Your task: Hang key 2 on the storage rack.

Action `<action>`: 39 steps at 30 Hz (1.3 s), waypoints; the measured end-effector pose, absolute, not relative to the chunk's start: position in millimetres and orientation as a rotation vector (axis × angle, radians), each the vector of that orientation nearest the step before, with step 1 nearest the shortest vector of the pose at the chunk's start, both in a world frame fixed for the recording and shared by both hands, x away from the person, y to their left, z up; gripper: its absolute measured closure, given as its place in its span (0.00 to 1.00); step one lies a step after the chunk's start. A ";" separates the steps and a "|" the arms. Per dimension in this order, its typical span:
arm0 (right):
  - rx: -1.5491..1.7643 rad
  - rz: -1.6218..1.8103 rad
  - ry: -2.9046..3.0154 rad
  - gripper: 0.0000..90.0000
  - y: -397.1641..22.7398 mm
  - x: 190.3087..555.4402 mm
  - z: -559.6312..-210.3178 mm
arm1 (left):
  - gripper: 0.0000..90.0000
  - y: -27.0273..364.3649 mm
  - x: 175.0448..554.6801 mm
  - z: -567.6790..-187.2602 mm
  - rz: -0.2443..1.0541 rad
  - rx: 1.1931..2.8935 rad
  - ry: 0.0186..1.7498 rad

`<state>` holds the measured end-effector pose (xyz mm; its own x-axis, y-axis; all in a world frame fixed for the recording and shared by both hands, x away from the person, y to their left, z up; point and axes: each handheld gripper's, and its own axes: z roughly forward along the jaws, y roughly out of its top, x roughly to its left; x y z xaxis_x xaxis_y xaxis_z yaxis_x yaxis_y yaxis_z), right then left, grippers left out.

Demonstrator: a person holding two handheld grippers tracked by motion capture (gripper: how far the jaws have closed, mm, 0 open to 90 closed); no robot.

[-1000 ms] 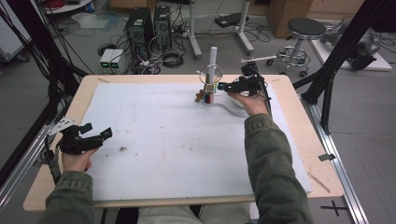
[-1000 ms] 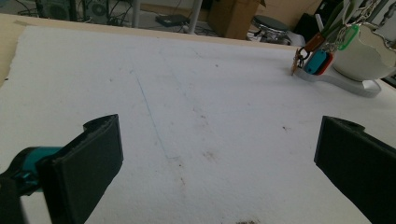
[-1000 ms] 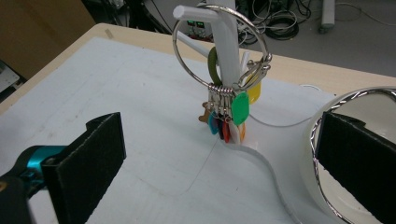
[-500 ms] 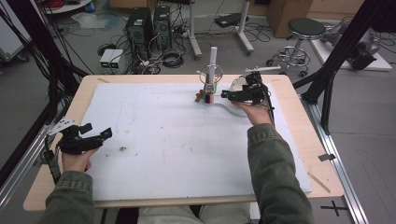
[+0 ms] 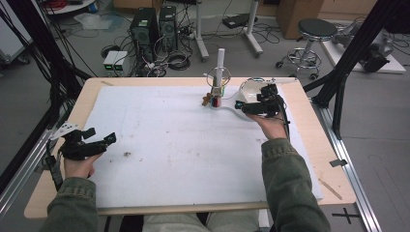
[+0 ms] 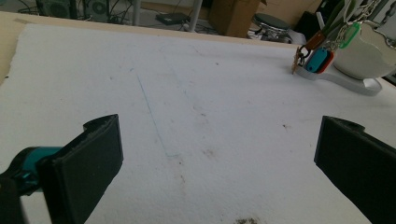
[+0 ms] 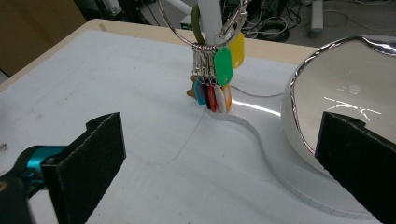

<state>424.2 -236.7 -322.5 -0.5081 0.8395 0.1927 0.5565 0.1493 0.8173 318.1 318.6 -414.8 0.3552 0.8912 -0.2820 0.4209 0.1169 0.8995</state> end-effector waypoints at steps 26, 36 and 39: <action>1.284 1.370 2.009 0.01 -244.3 385.3 -351.9 | 0.02 318.4 318.3 -415.3 0.520 1.509 1.259; 1.236 1.381 1.953 0.01 -250.5 361.7 -363.3 | 0.02 319.0 317.6 -415.1 0.520 1.509 1.263; 1.236 1.385 1.939 0.01 -253.9 356.1 -368.3 | 0.02 318.8 317.5 -415.3 0.522 1.513 1.269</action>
<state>356.1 -253.9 -368.3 -0.4950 0.8588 0.1323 0.4034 0.0923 0.9104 317.5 318.8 -415.3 0.3437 0.8969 -0.2784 0.4415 0.1074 0.8908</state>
